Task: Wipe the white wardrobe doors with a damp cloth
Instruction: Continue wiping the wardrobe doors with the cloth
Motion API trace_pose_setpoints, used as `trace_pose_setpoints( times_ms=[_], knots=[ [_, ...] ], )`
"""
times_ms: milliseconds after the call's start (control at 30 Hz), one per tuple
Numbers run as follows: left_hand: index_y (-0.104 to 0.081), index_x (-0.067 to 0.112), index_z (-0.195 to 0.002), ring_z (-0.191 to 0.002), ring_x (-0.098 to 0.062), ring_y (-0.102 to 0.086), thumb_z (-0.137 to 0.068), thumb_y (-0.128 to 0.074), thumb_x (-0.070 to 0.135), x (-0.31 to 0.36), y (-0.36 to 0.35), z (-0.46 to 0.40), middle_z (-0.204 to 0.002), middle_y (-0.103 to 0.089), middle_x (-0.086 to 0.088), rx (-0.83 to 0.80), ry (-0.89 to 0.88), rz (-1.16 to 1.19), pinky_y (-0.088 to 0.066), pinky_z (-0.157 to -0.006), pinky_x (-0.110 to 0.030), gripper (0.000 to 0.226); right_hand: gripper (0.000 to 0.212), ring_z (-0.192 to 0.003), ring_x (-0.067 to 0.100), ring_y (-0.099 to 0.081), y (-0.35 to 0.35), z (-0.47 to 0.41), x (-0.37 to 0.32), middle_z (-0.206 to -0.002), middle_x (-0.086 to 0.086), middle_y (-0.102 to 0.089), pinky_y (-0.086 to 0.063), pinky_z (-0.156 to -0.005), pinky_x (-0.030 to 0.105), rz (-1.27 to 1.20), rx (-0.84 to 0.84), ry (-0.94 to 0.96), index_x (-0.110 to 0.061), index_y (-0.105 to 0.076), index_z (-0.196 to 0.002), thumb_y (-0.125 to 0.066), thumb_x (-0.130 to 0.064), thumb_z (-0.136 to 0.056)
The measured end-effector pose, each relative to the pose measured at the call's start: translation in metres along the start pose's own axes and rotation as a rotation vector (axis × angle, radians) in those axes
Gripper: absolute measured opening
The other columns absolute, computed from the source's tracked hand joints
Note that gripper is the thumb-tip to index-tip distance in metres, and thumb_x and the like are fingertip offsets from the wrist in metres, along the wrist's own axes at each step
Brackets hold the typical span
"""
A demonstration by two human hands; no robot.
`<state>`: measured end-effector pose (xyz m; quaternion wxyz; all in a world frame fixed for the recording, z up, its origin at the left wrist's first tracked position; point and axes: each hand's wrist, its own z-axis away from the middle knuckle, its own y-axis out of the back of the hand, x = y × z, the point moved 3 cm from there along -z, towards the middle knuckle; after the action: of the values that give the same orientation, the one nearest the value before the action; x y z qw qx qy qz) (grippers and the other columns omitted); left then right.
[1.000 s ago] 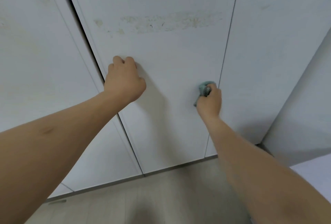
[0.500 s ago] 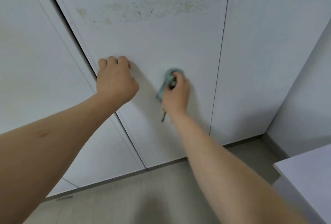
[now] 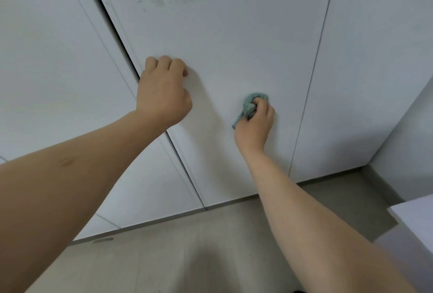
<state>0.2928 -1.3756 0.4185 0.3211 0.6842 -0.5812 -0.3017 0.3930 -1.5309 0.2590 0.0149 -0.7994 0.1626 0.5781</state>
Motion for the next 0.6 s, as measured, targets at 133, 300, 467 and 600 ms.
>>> trace_pose_setpoints(
  times_ms=[133, 300, 467, 600],
  knots=[
    [-0.062, 0.004, -0.104, -0.091, -0.038, -0.052, -0.065, -0.042, 0.007, -0.017, -0.008, 0.001, -0.097, -0.060, -0.013, 0.086, -0.167, -0.025, -0.048, -0.074, -0.047, 0.043, 0.037, -0.111, 0.033, -0.051, -0.016, 0.021, -0.046, -0.121, 0.010, -0.051, -0.044, -0.099, 0.049, -0.009, -0.086, 0.104, -0.012, -0.061, -0.114, -0.055, -0.002, -0.078],
    [-0.060, 0.007, -0.110, -0.092, -0.035, -0.056, -0.071, -0.048, 0.008, -0.026, 0.010, -0.003, -0.098, -0.065, -0.009, -0.057, -0.218, 0.067, -0.050, -0.065, -0.044, 0.041, 0.041, -0.096, 0.008, -0.053, 0.013, -0.030, -0.147, -0.113, 0.000, -0.052, -0.047, -0.088, 0.026, -0.024, 0.077, 0.153, -0.020, -0.057, -0.125, -0.051, -0.011, -0.086],
    [-0.053, 0.013, -0.119, -0.088, -0.033, -0.063, -0.078, -0.036, 0.017, -0.041, 0.042, -0.025, -0.099, -0.069, -0.005, -0.207, -0.078, 0.365, -0.054, -0.075, -0.048, 0.045, 0.043, -0.089, -0.008, -0.048, -0.006, -0.016, -0.203, -0.112, -0.005, -0.053, -0.037, -0.071, 0.004, -0.036, 0.121, 0.182, -0.024, -0.053, -0.130, -0.054, -0.017, -0.089],
    [-0.056, 0.012, -0.111, -0.084, -0.025, -0.063, -0.078, -0.038, 0.017, -0.043, 0.054, -0.031, -0.096, -0.066, -0.004, -0.293, -0.071, 0.558, -0.054, -0.074, -0.047, 0.038, 0.053, -0.100, 0.002, -0.048, -0.041, 0.028, -0.179, -0.124, 0.003, -0.053, -0.043, -0.085, 0.009, -0.040, 0.038, 0.069, -0.017, -0.047, -0.141, -0.058, -0.016, -0.090]
  ],
)
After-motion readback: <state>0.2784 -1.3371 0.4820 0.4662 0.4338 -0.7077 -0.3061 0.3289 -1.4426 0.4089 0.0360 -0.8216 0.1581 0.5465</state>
